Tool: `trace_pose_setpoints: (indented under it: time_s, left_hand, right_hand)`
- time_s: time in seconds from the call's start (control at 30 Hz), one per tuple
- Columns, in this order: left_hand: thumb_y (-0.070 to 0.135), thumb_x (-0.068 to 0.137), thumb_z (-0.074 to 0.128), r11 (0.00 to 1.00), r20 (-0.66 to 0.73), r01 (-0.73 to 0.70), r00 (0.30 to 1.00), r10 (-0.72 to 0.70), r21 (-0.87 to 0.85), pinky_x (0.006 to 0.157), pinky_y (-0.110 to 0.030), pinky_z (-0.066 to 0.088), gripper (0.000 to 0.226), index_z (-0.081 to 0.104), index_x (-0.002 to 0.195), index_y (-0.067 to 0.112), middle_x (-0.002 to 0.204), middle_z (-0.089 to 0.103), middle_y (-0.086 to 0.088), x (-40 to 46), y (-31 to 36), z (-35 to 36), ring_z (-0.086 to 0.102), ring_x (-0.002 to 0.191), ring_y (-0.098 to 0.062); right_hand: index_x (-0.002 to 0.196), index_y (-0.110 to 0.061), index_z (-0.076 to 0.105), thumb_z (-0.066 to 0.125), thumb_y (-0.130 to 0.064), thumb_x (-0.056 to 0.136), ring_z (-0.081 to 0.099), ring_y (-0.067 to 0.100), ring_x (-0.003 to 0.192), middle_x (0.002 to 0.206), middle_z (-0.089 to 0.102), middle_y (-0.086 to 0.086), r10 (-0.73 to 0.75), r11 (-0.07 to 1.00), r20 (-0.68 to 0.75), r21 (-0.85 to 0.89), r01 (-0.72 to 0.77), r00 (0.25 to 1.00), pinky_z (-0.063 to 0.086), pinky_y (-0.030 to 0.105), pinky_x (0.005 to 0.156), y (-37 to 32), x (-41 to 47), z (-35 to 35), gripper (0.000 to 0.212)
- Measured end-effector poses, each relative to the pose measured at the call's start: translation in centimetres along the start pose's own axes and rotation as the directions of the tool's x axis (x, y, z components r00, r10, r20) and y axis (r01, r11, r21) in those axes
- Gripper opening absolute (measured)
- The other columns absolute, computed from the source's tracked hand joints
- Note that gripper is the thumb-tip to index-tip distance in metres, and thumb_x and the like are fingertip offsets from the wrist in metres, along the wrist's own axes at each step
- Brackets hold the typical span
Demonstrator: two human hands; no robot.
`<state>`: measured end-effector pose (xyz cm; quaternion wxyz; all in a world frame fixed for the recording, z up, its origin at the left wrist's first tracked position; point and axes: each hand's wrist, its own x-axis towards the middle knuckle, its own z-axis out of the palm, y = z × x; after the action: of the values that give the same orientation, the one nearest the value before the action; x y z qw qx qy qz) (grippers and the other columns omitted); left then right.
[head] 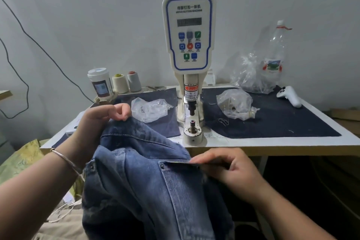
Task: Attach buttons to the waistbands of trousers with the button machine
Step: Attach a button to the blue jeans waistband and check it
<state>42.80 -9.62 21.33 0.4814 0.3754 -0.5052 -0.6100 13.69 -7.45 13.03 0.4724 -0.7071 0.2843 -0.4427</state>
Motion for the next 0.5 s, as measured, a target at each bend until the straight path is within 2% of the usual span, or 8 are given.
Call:
trace_pose_setpoints:
  time_s: [0.07, 0.13, 0.2, 0.27, 0.37, 0.43, 0.5]
  left_hand:
    - [0.022, 0.031, 0.076, 0.997, -0.036, 0.034, 0.999, -0.032, 0.063, 0.045, -0.025, 0.048, 0.034, 0.055, 0.056, 0.012, 0.053, 0.047, -0.006, -0.1, -0.5, -0.6, 0.05, 0.046, -0.017]
    - [0.015, 0.039, 0.065, 0.988, -0.034, 0.058, 0.998, -0.053, 0.146, 0.045, -0.024, 0.047, 0.021, 0.058, 0.059, 0.01, 0.055, 0.051, -0.009, -0.1, -0.9, -0.9, 0.052, 0.047, -0.018]
    - [0.013, 0.045, 0.056, 0.973, -0.013, 0.074, 0.997, -0.073, 0.22, 0.047, -0.021, 0.048, 0.024, 0.064, 0.067, 0.009, 0.061, 0.057, -0.01, -0.1, -1.2, -1.1, 0.056, 0.051, -0.019]
    - [0.011, 0.049, 0.053, 0.957, 0.004, 0.094, 0.995, -0.098, 0.275, 0.049, -0.021, 0.049, 0.029, 0.066, 0.076, 0.008, 0.067, 0.061, -0.01, -0.2, -1.4, -1.3, 0.06, 0.056, -0.02]
    - [0.009, 0.055, 0.05, 0.947, -0.005, 0.111, 0.993, -0.114, 0.302, 0.05, -0.022, 0.05, 0.028, 0.066, 0.078, 0.006, 0.07, 0.063, -0.01, -0.5, -1.5, -1.3, 0.063, 0.059, -0.019]
    - [0.01, 0.058, 0.049, 0.922, -0.016, 0.085, 0.996, -0.086, 0.377, 0.06, -0.024, 0.053, 0.029, 0.066, 0.081, 0.004, 0.077, 0.067, -0.013, -0.7, -1.7, -1.2, 0.065, 0.069, -0.022]
    - [0.015, 0.064, 0.052, 0.828, -0.02, 0.026, 1.0, -0.018, 0.56, 0.083, -0.032, 0.051, 0.031, 0.071, 0.087, 0.006, 0.096, 0.07, -0.013, -0.9, -1.6, -0.8, 0.066, 0.091, -0.027]
  right_hand:
    - [0.087, -0.004, 0.075, 0.071, -0.002, 0.078, 0.067, 0.008, 0.08, 0.084, 0.074, 0.002, 0.083, 0.99, 0.081, 0.111, -0.092, 0.993, 0.05, 0.018, 0.074, -1.0, 0.5, -1.2, 0.01]
    - [0.089, 0.005, 0.071, 0.075, -0.005, 0.077, 0.062, 0.017, 0.079, 0.086, 0.07, 0.012, 0.134, 0.972, 0.114, 0.18, -0.153, 0.984, 0.048, 0.024, 0.072, -1.7, 0.8, -1.5, 0.016]
    - [0.092, 0.003, 0.071, 0.077, -0.009, 0.073, 0.061, 0.022, 0.08, 0.09, 0.07, 0.019, 0.187, 0.952, 0.09, 0.229, -0.203, 0.978, 0.047, 0.03, 0.073, -2.2, 0.8, -1.0, 0.023]
    - [0.091, -0.004, 0.075, 0.073, -0.012, 0.069, 0.066, 0.02, 0.083, 0.094, 0.073, 0.016, 0.204, 0.934, 0.05, 0.288, -0.21, 0.978, 0.052, 0.026, 0.075, -2.7, 0.6, -0.4, 0.023]
    - [0.086, -0.007, 0.077, 0.071, -0.014, 0.067, 0.069, 0.014, 0.08, 0.089, 0.075, 0.01, 0.196, 0.93, -0.025, 0.322, -0.178, 0.98, 0.054, 0.021, 0.072, -3.3, 0.3, 0.4, 0.02]
    - [0.085, -0.007, 0.076, 0.071, -0.014, 0.067, 0.069, 0.013, 0.078, 0.087, 0.076, 0.009, 0.189, 0.938, -0.087, 0.311, -0.154, 0.978, 0.054, 0.02, 0.07, -3.6, 0.2, 0.8, 0.02]
    - [0.084, -0.008, 0.076, 0.071, -0.016, 0.066, 0.069, 0.013, 0.078, 0.086, 0.076, 0.008, 0.184, 0.947, -0.14, 0.29, -0.137, 0.973, 0.055, 0.021, 0.07, -4.0, 0.1, 1.0, 0.021]
